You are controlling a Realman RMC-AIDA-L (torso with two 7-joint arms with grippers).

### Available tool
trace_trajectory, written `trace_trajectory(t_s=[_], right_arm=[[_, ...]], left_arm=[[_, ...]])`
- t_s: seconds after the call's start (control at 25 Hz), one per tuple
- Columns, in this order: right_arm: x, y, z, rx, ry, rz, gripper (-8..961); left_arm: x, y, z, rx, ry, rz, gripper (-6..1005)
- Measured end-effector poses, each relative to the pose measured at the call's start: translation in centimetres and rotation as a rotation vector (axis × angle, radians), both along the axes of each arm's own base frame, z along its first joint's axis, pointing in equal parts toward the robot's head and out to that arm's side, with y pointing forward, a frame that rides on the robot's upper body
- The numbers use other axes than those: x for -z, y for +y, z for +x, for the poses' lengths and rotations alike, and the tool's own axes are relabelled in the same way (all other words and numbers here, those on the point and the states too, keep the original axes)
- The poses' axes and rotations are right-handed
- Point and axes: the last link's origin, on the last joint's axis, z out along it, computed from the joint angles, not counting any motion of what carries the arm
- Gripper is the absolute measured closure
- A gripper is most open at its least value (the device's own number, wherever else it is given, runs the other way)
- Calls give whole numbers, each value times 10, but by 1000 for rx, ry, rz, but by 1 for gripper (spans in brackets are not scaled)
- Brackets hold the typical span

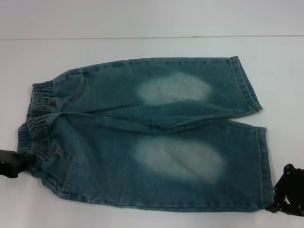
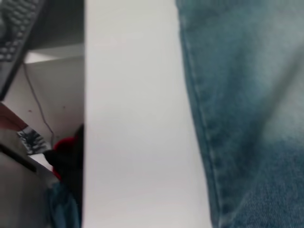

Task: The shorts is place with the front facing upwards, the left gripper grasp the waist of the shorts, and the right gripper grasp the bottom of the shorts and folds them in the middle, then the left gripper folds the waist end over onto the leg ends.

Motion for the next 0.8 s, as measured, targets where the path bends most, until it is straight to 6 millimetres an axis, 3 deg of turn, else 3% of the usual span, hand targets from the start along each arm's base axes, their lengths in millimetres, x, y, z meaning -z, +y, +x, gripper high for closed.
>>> trace_trajectory(t_s=[0.08, 0.24, 0.48, 0.64, 0.8], right_arm=[[-2, -5, -1, -11, 23, -3, 916], [-5, -14, 3, -15, 55, -2, 916], [-13, -29, 8, -19, 117, -33, 915], [-26, -26, 11, -27, 165, 40, 915], [-47, -14, 8, -48, 222, 161, 914]], left_arm=[[1, -2, 3, 8, -16, -10, 857], [1, -8, 4, 15, -39, -18, 853], [-17, -32, 6, 26, -101, 10, 847], [-30, -40, 5, 34, -147, 81, 843], [-39, -35, 9, 60, -171, 131, 839]])
